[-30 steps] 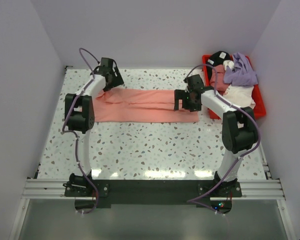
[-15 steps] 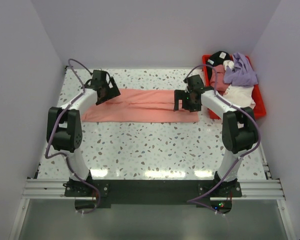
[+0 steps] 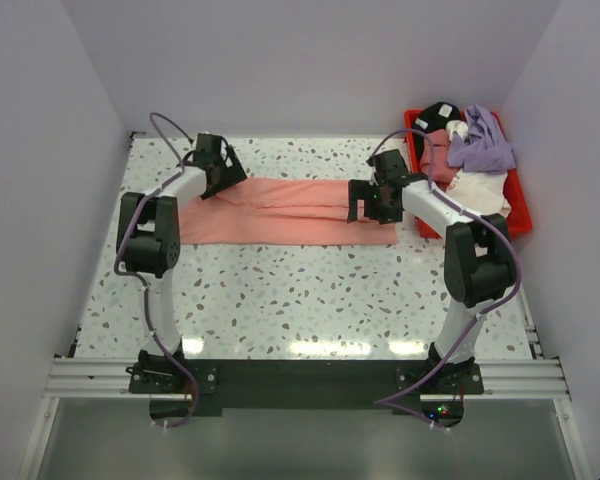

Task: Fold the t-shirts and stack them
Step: Fold the tshirt

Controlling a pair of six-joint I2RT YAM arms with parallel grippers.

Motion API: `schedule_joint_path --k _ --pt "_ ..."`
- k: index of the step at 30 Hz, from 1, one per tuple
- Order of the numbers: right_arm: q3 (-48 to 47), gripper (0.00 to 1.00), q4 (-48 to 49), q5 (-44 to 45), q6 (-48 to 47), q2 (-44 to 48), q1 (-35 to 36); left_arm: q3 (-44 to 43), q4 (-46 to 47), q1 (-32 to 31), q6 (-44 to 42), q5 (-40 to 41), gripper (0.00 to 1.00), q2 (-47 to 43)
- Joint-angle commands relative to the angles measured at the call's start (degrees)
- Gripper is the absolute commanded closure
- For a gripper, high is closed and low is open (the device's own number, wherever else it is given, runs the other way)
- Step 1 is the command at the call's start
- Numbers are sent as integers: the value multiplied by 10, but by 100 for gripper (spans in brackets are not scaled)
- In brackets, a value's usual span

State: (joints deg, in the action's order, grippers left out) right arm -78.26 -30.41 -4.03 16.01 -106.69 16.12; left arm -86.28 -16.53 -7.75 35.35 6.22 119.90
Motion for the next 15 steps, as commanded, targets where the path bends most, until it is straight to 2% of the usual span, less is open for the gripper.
schedule_joint_path --k 1,4,8,11,15 --pt "1 1 3 -1 -10 24 -1 -94 43 8 -5 22 0 35" --pt "-2 1 -3 0 -10 19 -1 -150 36 8 -19 60 0 72" --pt "-5 1 -4 2 -11 24 0 -262 -17 13 -40 87 0 128" --pt "-4 1 -3 0 -12 31 0 -283 -29 14 -52 85 0 137" --pt "-6 1 3 -1 -13 39 0 -249 -18 14 -53 86 0 98"
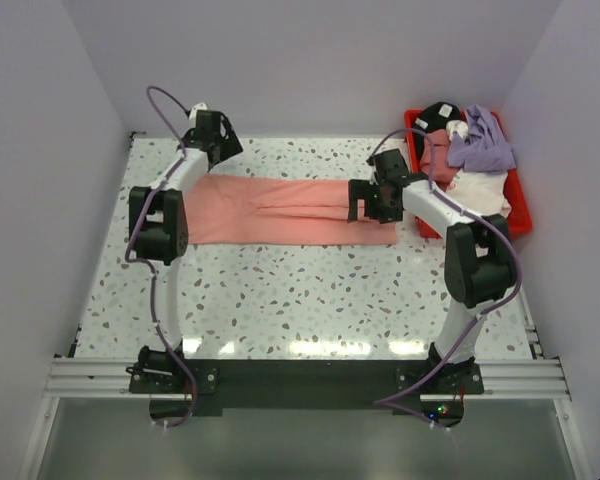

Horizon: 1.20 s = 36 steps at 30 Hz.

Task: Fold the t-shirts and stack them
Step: Fold the tshirt

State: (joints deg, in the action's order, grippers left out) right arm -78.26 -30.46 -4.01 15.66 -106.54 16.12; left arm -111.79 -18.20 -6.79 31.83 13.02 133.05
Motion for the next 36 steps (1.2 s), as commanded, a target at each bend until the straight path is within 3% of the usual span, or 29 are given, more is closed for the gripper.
schedule_joint_path --k 1,7,13,17,27,36 --pt "-7 1 3 -1 -10 37 -1 16 -2 5 -17 20 0 -59" --pt "-5 1 4 -2 -5 38 0 167 13 5 7 46 0 -184" --pt "0 1 26 -12 1 19 -1 386 44 4 62 27 0 -299" --pt "-15 1 55 -42 10 -16 0 460 81 5 70 11 0 -328" --pt "-28 1 102 -57 43 -75 20 472 44 27 76 28 0 -286" --pt "-64 1 152 38 63 -112 20 496 47 42 72 33 0 -287"
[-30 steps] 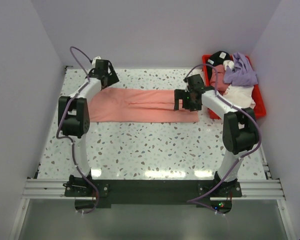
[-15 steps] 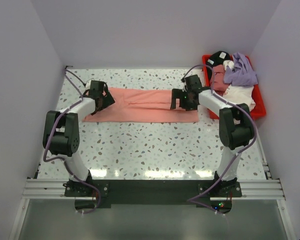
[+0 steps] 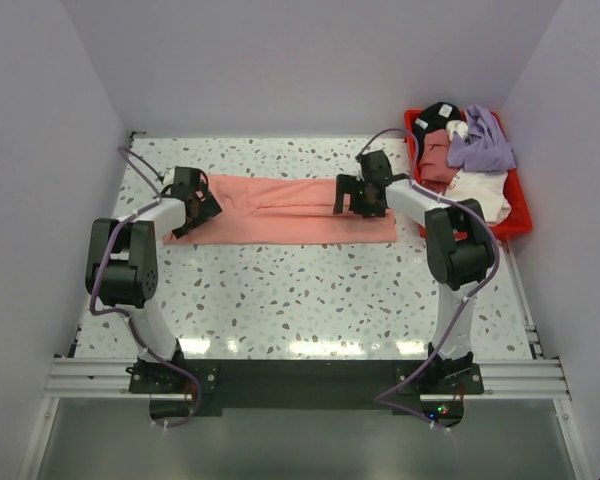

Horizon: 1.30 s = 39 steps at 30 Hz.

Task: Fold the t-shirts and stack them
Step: Fold the tshirt

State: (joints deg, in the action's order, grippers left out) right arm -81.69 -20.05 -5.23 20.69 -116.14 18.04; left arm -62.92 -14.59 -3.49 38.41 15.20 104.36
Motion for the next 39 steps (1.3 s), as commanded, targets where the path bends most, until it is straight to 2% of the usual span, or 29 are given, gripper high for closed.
schedule_joint_path --k 1,6,19,26,32,36,39 --pt "-42 1 52 60 13 -22 0 7 11 10 5 12 0 0" --pt "-90 1 57 100 15 -62 -12 10 8 15 5 19 0 -6" --pt "-298 1 -11 87 -37 -168 -46 11 6 16 1 26 0 -18" --pt "-307 1 -7 57 -77 -145 -46 -5 12 15 3 8 0 -41" --pt "-301 1 5 20 -66 -197 -46 -65 -14 10 16 -14 0 -27" --pt "-315 1 -5 15 -59 -222 -46 -106 -16 -6 13 -32 0 16" --pt "-280 1 -4 19 -57 -205 -46 -160 -23 -17 13 -47 0 66"
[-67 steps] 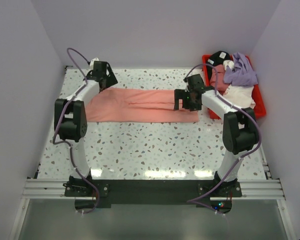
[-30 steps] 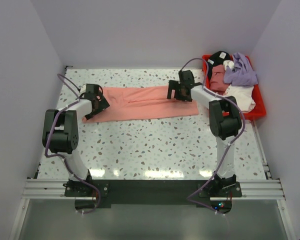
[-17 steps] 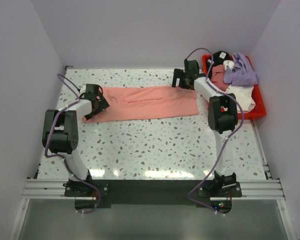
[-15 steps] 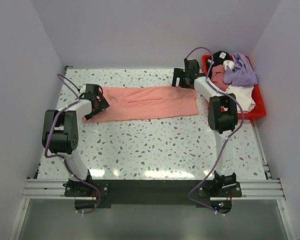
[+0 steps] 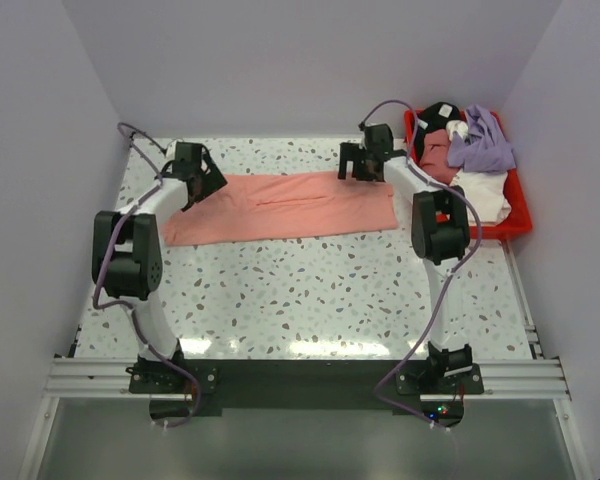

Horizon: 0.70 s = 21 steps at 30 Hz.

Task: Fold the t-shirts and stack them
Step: Fold the tshirt

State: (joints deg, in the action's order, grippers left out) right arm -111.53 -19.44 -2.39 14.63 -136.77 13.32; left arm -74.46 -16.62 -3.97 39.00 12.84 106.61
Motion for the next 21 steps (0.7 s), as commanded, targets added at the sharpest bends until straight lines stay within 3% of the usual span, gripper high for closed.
schedule_joint_path --k 1,3,10,13,18,21 --pt "34 1 -10 -5 7 11 2 -55 -3 -13 7 -36 0 58" --pt "83 1 13 -2 15 40 2 -74 -10 -14 9 -41 0 103" --pt "389 1 33 -28 91 236 14 -230 -46 -40 0 -55 0 241" --pt "508 1 38 -7 129 335 63 -328 -66 -86 -3 -67 0 306" --pt "657 1 16 -16 202 478 213 -541 -108 -132 -9 -90 0 436" --pt "697 1 26 -57 239 526 309 -568 -73 -148 0 -134 0 462"
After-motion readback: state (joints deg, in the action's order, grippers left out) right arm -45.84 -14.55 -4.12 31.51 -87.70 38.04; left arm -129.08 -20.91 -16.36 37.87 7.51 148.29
